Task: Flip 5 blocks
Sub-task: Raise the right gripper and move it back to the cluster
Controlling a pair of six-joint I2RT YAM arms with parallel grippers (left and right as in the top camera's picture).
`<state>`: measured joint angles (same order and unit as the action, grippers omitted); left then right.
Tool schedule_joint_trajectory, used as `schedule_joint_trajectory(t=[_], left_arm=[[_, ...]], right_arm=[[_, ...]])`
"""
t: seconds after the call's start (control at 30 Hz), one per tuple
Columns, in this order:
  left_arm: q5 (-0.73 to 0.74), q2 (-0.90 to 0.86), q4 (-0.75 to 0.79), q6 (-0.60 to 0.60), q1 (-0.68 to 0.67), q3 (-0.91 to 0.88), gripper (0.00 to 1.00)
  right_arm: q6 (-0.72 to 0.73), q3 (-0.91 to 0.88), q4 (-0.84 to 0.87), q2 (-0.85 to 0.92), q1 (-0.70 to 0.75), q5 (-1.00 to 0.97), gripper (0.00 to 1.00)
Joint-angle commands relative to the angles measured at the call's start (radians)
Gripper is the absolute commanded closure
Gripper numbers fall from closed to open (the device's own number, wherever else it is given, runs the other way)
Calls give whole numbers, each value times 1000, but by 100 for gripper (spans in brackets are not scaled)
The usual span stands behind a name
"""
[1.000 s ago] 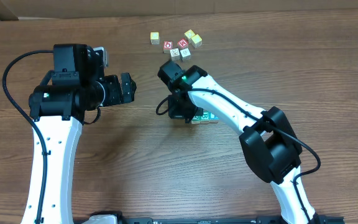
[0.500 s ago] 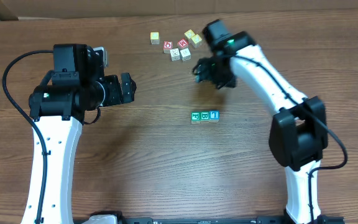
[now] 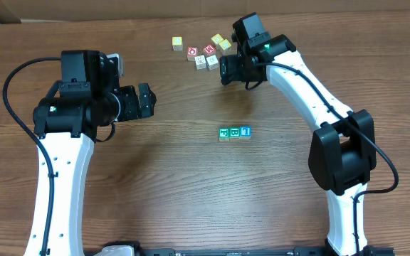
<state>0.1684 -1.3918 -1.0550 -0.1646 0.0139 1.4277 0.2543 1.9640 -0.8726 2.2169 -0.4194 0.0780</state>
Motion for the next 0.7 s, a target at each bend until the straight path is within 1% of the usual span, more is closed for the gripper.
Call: schedule_joint_trajectory(t=[0.0, 0.03, 0.13, 0.27, 0.5, 0.67], left_arm=[[1, -2, 1, 8, -1, 19, 0], [1, -2, 0, 8, -1, 19, 0], [1, -2, 0, 8, -1, 19, 0], [1, -2, 1, 8, -1, 19, 0], [1, -2, 0, 8, -1, 19, 0], [1, -2, 1, 8, -1, 19, 0]], right_arm=[[-59, 19, 66, -3, -2, -2, 23], [-70, 18, 92, 7, -2, -1, 25], [-99, 18, 177, 51, -2, -1, 25], [-100, 18, 283, 130, -2, 3, 26], [-100, 17, 412, 233, -6, 14, 27], [-99, 17, 496, 269, -24, 14, 29]])
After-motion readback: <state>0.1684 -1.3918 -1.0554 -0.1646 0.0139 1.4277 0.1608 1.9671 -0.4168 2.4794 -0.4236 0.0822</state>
